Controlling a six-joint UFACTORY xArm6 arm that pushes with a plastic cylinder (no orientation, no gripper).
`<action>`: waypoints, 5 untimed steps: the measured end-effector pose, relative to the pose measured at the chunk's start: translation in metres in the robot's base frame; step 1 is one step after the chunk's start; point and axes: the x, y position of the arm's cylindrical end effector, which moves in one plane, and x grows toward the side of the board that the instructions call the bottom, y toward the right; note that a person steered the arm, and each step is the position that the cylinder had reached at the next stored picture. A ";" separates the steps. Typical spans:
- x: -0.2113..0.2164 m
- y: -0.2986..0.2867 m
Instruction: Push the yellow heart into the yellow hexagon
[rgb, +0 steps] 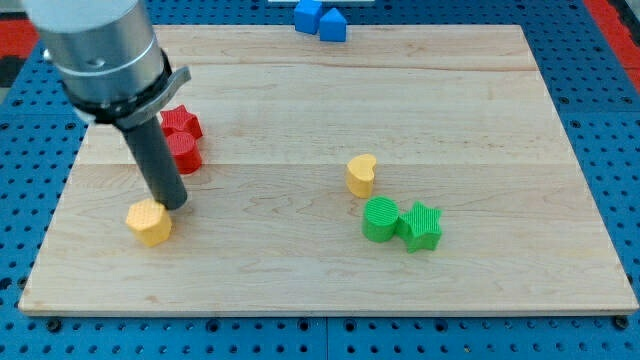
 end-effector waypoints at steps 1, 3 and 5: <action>0.024 -0.017; 0.010 0.039; -0.087 0.133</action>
